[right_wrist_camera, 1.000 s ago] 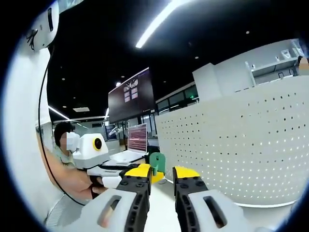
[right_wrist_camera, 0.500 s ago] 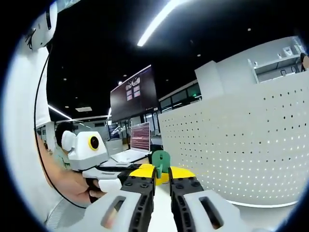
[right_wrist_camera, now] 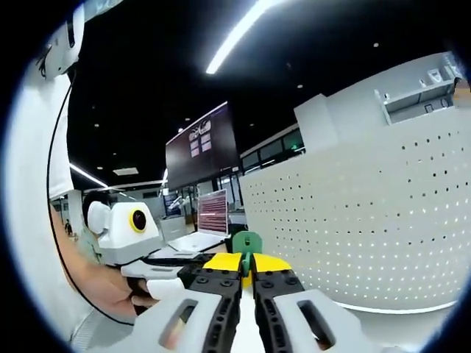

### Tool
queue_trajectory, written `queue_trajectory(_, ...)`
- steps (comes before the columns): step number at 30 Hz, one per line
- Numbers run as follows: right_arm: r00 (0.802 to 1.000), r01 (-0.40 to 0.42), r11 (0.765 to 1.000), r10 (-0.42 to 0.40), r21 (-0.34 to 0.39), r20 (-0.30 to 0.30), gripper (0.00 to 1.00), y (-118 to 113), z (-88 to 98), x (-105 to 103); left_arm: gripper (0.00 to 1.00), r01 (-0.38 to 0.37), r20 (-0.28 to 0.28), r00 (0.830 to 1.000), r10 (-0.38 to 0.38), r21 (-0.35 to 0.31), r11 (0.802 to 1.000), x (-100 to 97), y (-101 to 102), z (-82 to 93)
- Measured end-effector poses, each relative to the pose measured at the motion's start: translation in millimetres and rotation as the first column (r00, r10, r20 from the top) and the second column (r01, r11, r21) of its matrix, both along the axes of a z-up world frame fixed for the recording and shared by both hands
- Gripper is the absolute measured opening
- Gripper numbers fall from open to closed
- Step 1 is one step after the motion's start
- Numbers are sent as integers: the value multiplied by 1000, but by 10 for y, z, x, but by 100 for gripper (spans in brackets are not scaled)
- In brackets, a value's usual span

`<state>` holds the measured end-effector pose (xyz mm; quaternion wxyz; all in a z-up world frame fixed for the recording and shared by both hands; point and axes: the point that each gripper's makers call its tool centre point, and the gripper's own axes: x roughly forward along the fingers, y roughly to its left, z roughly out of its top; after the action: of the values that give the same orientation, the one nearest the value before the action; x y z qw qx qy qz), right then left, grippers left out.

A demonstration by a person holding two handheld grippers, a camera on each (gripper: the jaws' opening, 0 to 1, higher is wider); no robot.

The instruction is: Insert the hook assembly into the mounting plate slot until the hook locks in place.

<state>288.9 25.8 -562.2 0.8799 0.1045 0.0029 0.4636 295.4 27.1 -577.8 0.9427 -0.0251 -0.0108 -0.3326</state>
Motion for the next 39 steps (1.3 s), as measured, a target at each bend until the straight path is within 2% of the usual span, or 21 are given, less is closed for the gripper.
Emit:
queue_trajectory(4,1000,12,999,-12,41,-18,2,-6,23,-1,2,0,7,1000,0,-3,1000,-5,-5,24)
queue_trajectory(15,999,41,998,-39,47,-34,1,2,13,12,2,-10,-13,1000,10,-21,1000,4,7,11)
queue_trajectory(39,999,32,999,-33,18,10,0,61,60,15,4,11,-6,1000,-11,-32,999,21,55,44)
